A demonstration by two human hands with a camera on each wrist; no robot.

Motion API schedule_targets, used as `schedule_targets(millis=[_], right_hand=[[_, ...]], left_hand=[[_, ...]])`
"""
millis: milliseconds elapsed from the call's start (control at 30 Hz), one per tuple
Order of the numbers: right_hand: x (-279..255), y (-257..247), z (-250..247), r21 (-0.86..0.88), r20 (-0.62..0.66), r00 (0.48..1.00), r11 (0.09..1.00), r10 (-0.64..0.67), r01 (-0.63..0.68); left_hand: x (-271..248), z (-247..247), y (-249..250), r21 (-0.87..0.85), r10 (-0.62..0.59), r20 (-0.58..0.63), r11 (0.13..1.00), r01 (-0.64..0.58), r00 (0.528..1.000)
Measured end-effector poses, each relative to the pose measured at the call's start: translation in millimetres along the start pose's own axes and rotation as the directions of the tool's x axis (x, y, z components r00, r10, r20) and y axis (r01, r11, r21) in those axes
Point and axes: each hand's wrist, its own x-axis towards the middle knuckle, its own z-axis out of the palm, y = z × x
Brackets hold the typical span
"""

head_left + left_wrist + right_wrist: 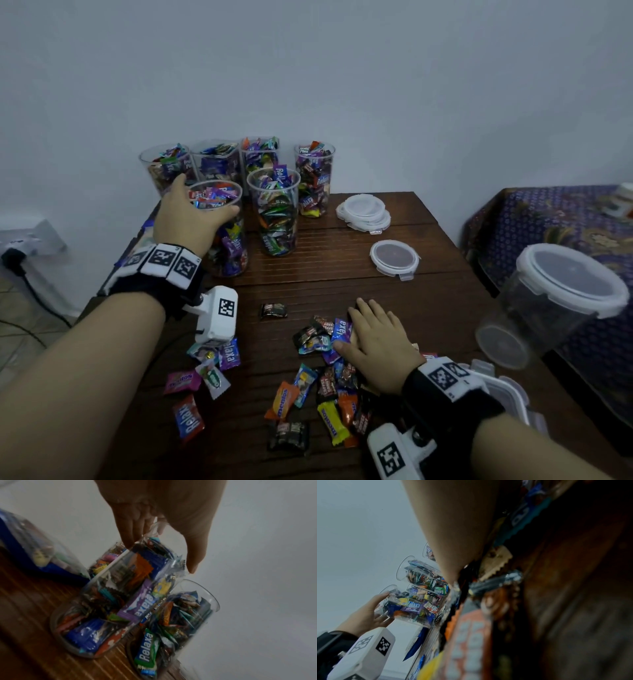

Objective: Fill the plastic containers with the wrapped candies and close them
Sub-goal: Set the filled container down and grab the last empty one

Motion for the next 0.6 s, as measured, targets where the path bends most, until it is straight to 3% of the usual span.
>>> schedule_targets(millis=[233, 400, 500, 600], right_hand=[[-0.3, -0.7, -0.4, 0.000, -0.001, 1.000, 1.000, -0.002, 0.002], [0.4, 1.7, 0.2, 0.025, 0.005, 1.000, 1.000, -0.011, 0.011], [0.5, 2.4, 0.9, 0.031, 0.003, 1.000, 0.999, -0.013, 0.013], [1.1, 2.7, 1.9, 0.030, 0.001, 1.000, 0.999, -0.021, 0.021]], left_hand=[[-3.6, -6.8, 6.0, 0.035, 0.033, 0.018, 0.999, -0.034, 0.999], [-31.0, -8.7, 58.4, 0.018, 0.215, 0.011, 0.976, -0.215, 0.977], [-52.9, 6.2, 100.7, -0.123, 0.392, 0.133, 0.918, -0.377, 0.910], [-69.8, 29.0, 135.1, -0.299, 0.511, 0.353, 0.855, -0.423, 0.784]])
